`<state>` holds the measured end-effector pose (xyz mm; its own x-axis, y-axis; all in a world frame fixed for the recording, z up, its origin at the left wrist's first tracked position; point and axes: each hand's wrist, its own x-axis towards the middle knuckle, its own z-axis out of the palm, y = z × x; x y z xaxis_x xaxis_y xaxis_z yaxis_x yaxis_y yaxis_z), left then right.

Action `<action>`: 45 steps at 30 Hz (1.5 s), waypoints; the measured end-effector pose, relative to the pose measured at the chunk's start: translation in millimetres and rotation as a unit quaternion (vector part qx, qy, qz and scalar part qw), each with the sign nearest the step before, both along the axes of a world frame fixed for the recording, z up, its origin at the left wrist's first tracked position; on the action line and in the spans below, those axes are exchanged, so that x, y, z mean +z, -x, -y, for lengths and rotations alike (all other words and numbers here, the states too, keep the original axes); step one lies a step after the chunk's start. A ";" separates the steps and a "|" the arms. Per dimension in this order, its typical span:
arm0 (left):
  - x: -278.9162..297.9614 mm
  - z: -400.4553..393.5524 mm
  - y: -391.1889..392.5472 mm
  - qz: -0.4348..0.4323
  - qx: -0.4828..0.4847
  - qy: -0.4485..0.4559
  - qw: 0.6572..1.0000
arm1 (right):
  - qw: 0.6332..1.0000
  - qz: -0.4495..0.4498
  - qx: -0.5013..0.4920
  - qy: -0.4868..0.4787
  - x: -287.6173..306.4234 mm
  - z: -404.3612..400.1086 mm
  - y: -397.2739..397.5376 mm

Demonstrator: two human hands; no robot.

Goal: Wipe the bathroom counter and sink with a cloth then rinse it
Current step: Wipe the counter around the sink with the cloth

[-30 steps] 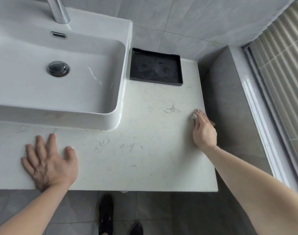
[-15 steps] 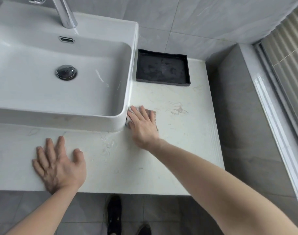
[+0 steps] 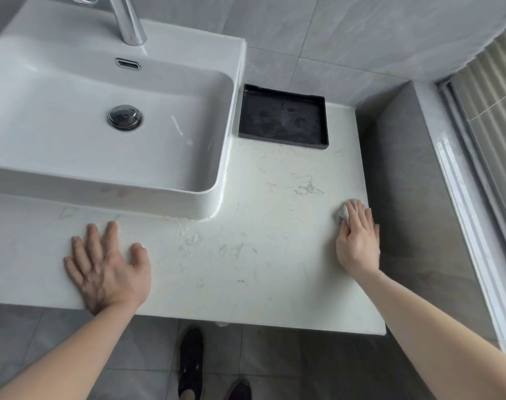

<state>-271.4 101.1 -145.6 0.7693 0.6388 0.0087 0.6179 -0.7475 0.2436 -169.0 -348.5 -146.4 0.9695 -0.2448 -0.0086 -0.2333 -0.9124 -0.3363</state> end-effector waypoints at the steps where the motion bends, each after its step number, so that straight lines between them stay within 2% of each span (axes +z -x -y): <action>1: 0.3 0.1 0.4 -0.002 0.001 0.001 1.000 | 1.000 -0.005 -0.012 0.010 -1.8 -7.8 6.9; 5: -0.2 -0.3 1.3 -0.002 0.005 0.006 1.000 | 0.999 0.001 0.021 0.029 -4.8 -55.2 34.2; 14: -0.9 -0.1 0.6 -0.013 0.003 0.004 1.000 | 0.977 -0.018 0.214 0.002 3.2 -147.4 121.7; 19: -1.7 -1.2 1.1 -0.021 0.004 0.005 1.000 | 0.938 -0.010 0.343 -0.059 3.6 -213.7 164.1; 22: -1.5 -1.1 0.7 -0.020 0.000 0.003 1.000 | 0.914 -0.010 0.396 -0.089 -0.6 -228.5 159.6; 25: -0.7 -1.4 0.3 -0.030 -0.002 0.009 0.999 | 0.927 -0.012 0.344 -0.147 4.1 -219.8 128.9; 28: 0.8 -0.7 0.6 -0.046 -0.005 0.013 0.999 | 0.958 0.014 0.227 -0.174 15.3 -209.6 85.4; 31: 2.2 -0.3 0.4 -0.053 -0.006 0.020 0.998 | 0.979 -0.008 0.127 -0.157 22.5 -209.4 40.1; 34: 2.7 -1.2 1.0 -0.057 -0.012 0.030 0.998 | 0.993 -0.016 0.070 -0.091 10.6 -229.2 27.1; 37: 5.6 -1.8 0.3 -0.058 -0.018 0.050 0.997 | 0.996 -0.012 0.063 -0.062 -3.3 -266.3 52.6; 41: 12.9 -11.5 2.6 -0.041 -0.045 0.113 0.992 | 0.990 -0.008 0.126 -0.064 -4.7 -314.9 111.8; 45: 20.7 -56.6 22.7 -0.036 -0.150 0.182 0.971 | 0.980 -0.038 0.179 -0.077 0.6 -350.6 178.5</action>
<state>-294.1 157.7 -124.9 0.9112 0.3372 -0.2367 0.4116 -0.7689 0.4893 -347.5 2.1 -145.7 0.9882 0.1212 -0.0936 0.0632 -0.8797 -0.4713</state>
